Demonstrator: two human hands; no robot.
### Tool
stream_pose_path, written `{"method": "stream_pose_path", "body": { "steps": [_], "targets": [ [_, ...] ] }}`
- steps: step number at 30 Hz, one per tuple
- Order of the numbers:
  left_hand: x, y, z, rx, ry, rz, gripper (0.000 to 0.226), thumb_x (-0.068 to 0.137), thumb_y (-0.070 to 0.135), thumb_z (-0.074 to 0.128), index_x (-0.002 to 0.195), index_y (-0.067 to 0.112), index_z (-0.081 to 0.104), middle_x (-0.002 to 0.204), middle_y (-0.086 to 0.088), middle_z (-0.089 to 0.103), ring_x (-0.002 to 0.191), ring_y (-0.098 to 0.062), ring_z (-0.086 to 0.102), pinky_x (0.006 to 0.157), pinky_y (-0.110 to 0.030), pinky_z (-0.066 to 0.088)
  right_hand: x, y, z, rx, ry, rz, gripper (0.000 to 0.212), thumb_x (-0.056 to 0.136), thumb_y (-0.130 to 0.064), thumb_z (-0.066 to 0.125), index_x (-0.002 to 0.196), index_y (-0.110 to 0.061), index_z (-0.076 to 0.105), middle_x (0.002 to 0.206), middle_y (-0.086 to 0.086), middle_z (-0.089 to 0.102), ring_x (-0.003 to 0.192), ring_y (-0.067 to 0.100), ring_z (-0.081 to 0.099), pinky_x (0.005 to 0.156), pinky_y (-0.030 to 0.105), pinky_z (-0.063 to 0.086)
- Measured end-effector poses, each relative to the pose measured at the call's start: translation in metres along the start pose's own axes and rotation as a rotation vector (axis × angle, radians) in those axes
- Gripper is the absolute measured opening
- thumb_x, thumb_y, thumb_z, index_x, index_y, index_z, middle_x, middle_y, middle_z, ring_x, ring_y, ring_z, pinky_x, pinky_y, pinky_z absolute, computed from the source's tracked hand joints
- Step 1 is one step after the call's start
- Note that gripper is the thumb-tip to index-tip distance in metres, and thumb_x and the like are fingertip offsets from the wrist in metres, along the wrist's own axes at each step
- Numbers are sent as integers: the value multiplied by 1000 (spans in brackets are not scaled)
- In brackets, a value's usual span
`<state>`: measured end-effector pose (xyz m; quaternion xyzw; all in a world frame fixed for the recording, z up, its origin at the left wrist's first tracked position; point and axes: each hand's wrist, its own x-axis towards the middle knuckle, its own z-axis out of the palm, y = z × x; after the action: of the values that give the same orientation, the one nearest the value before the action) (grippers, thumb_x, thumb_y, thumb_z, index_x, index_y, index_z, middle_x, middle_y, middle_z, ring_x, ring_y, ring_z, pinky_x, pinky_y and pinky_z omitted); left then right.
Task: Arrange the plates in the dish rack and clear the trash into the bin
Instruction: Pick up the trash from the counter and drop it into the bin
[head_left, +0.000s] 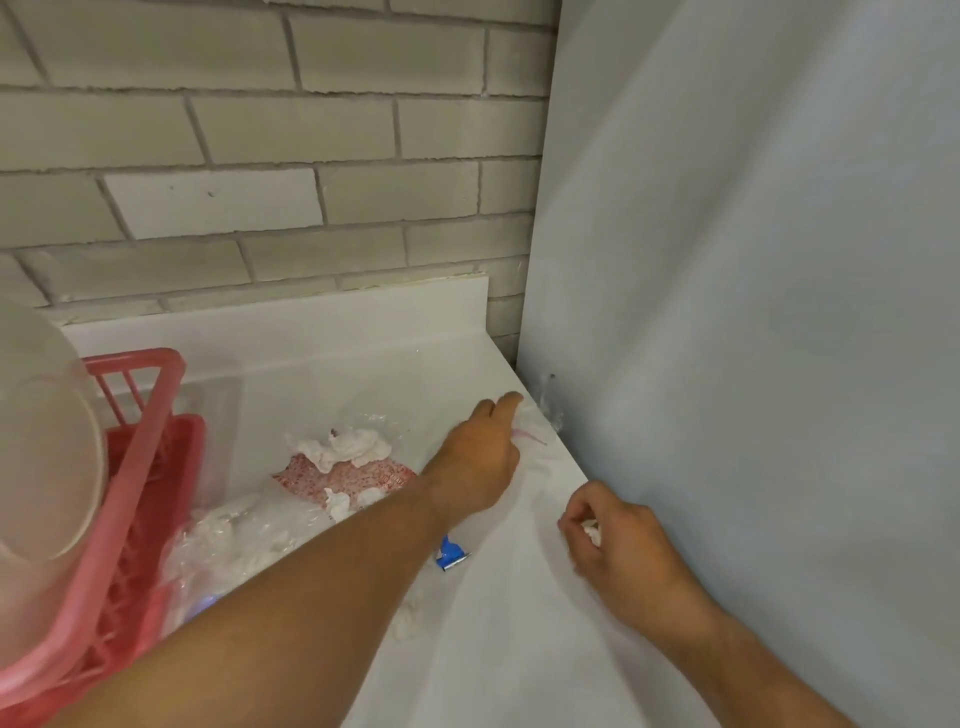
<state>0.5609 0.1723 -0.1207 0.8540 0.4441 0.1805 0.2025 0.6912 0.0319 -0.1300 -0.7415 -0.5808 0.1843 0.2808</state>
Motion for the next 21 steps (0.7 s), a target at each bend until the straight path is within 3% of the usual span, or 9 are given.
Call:
{"method": "stream_pose_path", "body": {
  "steps": [2, 4, 6, 8, 11, 13, 15, 18, 21],
  "targets": [
    [-4, 2, -24, -8, 100, 29, 33, 94, 18, 45, 126, 13, 53, 112, -9, 52, 100, -28, 56, 85, -32, 47, 4, -10, 1, 165, -59, 71, 14, 94, -16, 58, 91, -29, 55, 86, -5, 62, 59, 9, 60, 52, 27, 53],
    [-9, 4, -48, -41, 203, 26, 22, 92, 25, 50, 98, 10, 64, 93, -5, 54, 89, -25, 57, 73, -27, 42, 9, -17, 4, 198, -65, 69, 18, 95, -16, 57, 94, -34, 57, 84, -4, 64, 56, 3, 59, 50, 20, 48],
    [-17, 6, -73, -47, 249, -17, 31, 87, 42, 56, 78, 13, 61, 81, -1, 51, 74, -19, 54, 61, -26, 38, 15, -26, 6, 119, -36, 8, 14, 95, -23, 57, 88, -35, 60, 74, -4, 65, 59, 0, 60, 56, 16, 49],
    [-26, 3, -94, -28, 296, -38, 42, 82, 53, 61, 65, 15, 55, 74, -1, 48, 64, -14, 48, 54, -24, 34, 20, -39, 10, 41, -54, -25, 8, 93, -33, 59, 89, -30, 65, 73, -4, 65, 65, 7, 59, 63, 21, 51],
    [-37, -8, -120, -11, 393, -43, 36, 82, 23, 62, 54, 14, 42, 74, -1, 42, 63, -16, 43, 51, -15, 31, 29, -61, 17, -67, -118, -46, 25, 89, -51, 58, 89, -27, 66, 77, -6, 62, 73, 12, 56, 64, 22, 43],
    [-45, -17, -133, -5, 405, -58, 23, 80, 8, 55, 58, 10, 49, 87, -4, 51, 75, -18, 51, 62, -13, 42, 34, -74, 23, -118, -133, -91, 28, 91, -51, 53, 89, -25, 66, 78, -5, 61, 73, 14, 56, 64, 24, 42],
    [-58, -25, -143, 8, 400, -90, 11, 84, 5, 50, 82, 3, 61, 99, -8, 61, 85, -24, 59, 77, -32, 52, 37, -82, 31, -145, -148, -120, 25, 94, -44, 51, 94, -24, 66, 82, -2, 64, 73, 16, 59, 65, 27, 48],
    [-78, -35, -151, -70, 311, -148, 25, 89, 4, 45, 105, 21, 53, 94, -7, 63, 75, -23, 65, 63, -39, 57, 36, -86, 44, -118, -194, -108, 18, 94, -37, 49, 94, -28, 65, 81, -3, 65, 73, 16, 62, 68, 31, 54],
    [-91, -41, -150, -89, 263, -164, 29, 93, 7, 44, 108, 30, 55, 73, -2, 57, 54, -15, 56, 43, -22, 46, 33, -90, 54, -111, -241, -120, 16, 93, -38, 49, 97, -31, 63, 80, -4, 63, 73, 17, 61, 69, 34, 55]
  ]
}}
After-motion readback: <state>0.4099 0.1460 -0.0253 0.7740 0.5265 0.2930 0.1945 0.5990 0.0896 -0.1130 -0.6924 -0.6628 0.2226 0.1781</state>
